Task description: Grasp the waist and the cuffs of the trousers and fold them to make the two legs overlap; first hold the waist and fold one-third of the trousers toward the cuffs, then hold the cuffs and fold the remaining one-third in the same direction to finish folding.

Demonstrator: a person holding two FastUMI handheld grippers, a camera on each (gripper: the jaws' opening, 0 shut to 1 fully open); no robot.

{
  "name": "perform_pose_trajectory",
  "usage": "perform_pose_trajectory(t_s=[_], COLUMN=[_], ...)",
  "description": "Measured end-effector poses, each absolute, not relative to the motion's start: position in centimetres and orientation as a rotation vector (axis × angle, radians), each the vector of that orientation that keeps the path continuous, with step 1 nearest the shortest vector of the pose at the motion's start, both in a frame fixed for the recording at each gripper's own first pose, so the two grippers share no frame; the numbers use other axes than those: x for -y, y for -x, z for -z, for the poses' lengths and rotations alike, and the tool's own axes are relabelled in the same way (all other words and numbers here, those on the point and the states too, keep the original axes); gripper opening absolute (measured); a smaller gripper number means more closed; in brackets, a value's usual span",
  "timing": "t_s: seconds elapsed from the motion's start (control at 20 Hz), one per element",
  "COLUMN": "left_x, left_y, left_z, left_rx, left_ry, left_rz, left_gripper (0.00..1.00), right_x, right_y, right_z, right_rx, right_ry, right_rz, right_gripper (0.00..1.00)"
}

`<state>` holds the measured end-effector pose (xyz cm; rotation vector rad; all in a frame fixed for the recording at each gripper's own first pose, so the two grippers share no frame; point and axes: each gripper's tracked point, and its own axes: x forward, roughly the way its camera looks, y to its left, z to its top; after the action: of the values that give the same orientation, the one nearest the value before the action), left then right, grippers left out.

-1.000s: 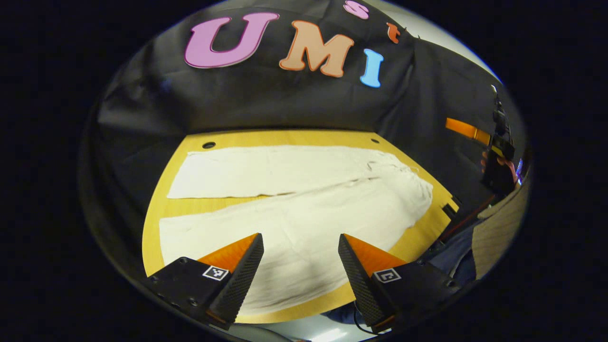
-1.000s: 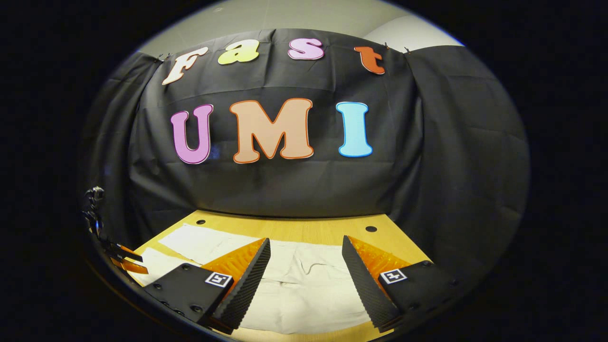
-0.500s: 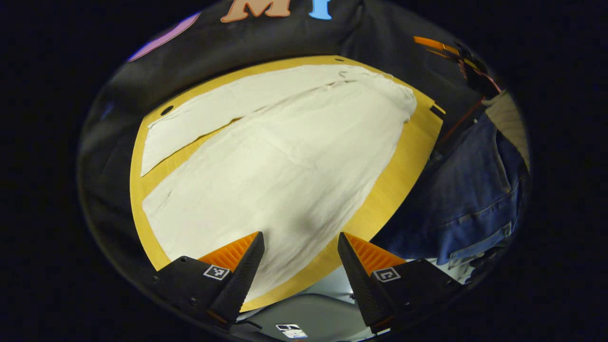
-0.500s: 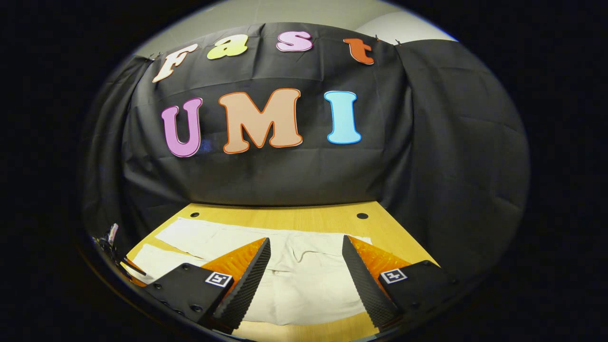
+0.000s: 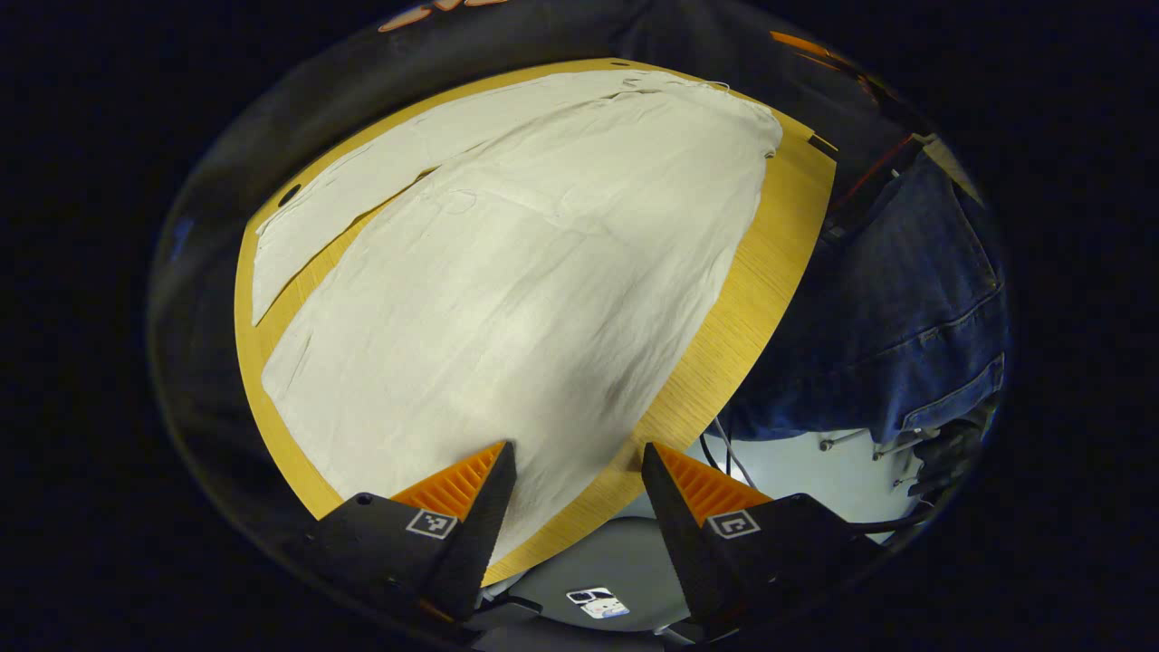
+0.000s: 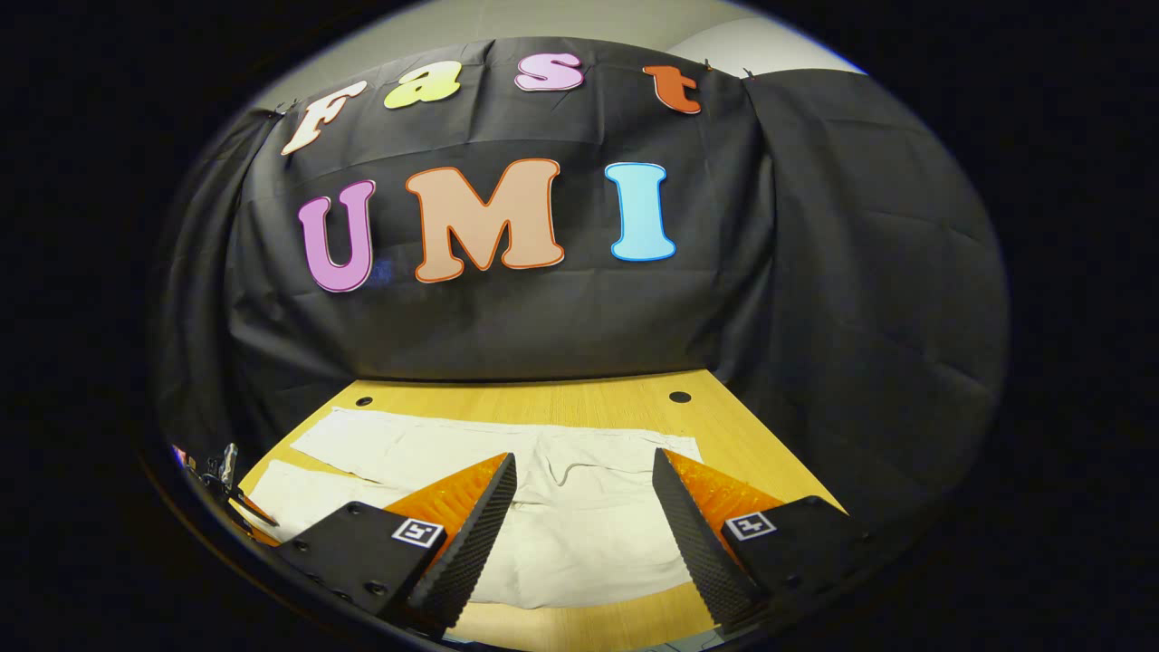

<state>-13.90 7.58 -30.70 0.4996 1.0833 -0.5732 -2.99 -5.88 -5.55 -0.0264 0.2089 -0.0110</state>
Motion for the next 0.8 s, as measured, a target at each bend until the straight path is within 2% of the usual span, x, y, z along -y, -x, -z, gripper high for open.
perform_pose_trajectory(t_s=[0.1, 0.15, 0.4, 0.8], left_x=[-8.0, -8.0, -8.1, -8.9], left_y=[13.6, 13.5, 13.3, 12.2], left_z=[30.9, 30.9, 31.0, 30.8], left_rx=[-1.095, -1.093, -1.147, -1.248], left_ry=[-0.546, -0.559, -0.585, -0.658], left_rz=[0.577, 0.585, 0.586, 0.580], left_gripper=[0.82, 0.80, 0.77, 0.39], right_x=[5.9, 5.9, 6.1, 7.2], right_y=[3.1, 3.1, 3.0, 2.3], right_z=[5.9, 6.0, 6.7, 9.8], right_rx=[-0.215, -0.220, -0.235, -0.313], right_ry=[0.029, 0.031, 0.034, 0.096], right_rz=[0.011, 0.009, 0.005, -0.021], right_gripper=[0.94, 0.97, 0.97, 0.97])
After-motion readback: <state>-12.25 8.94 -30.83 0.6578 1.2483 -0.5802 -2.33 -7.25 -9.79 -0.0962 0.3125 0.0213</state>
